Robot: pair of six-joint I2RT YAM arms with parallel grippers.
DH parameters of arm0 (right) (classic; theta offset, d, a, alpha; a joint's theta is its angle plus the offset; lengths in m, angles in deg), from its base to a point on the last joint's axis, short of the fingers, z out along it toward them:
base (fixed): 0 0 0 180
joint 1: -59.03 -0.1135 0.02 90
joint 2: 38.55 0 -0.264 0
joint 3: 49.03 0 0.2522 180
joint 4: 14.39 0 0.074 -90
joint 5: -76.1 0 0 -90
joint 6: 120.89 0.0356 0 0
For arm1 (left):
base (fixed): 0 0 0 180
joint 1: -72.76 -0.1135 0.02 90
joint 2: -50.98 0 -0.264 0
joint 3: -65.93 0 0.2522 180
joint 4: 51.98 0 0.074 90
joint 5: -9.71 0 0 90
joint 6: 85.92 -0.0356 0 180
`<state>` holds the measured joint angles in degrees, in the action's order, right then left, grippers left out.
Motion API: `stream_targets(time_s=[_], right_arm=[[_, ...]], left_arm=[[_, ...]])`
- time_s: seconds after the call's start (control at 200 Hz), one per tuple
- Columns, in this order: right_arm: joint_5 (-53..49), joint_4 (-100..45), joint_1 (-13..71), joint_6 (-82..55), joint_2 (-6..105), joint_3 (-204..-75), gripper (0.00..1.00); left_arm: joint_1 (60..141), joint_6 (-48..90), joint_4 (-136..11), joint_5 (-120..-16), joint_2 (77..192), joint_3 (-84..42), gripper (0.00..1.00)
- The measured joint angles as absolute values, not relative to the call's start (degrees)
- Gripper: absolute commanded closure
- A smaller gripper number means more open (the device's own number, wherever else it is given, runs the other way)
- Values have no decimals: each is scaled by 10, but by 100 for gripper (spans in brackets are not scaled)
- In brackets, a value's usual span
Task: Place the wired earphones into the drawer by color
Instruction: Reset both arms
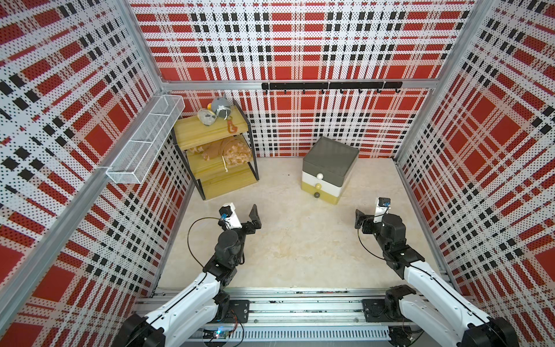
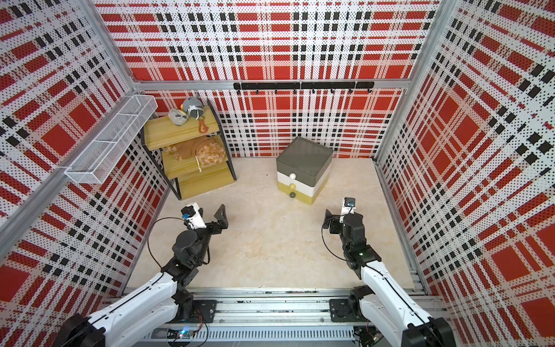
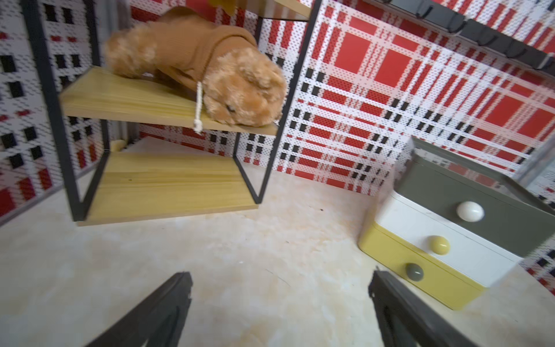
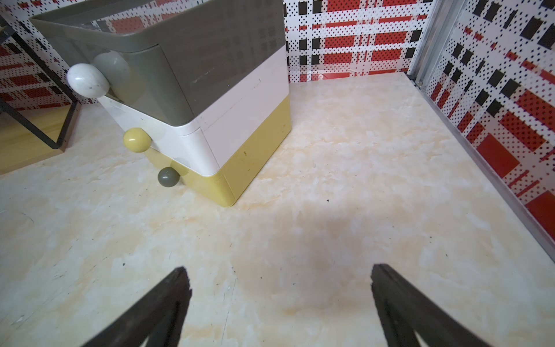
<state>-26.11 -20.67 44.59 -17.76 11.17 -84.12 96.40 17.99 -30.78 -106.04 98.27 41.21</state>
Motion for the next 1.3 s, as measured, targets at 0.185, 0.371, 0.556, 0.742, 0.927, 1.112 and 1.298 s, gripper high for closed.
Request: stream_targets(time_s=[0.185,0.371,0.556,0.742,0.927,1.112,1.298], right_arm=[[-264,-166,450,-200,139,-841,0],[-261,-122,483,-209,161,-834,0],[-261,-82,522,-211,178,-818,0],[-262,-45,532,-223,210,-816,0],[-262,-20,533,-236,239,-816,0],[-269,-4,536,-256,238,-816,0],[-270,7,545,-276,238,-816,0]], left_arm=[[846,134,-244,-1027,1021,423,1],[768,112,-162,-964,1131,434,1],[747,99,-69,-916,1257,431,1],[744,75,-24,-898,1304,413,1],[743,59,71,-892,1375,413,1],[739,56,103,-888,1406,412,1],[729,58,110,-878,1406,405,1]])
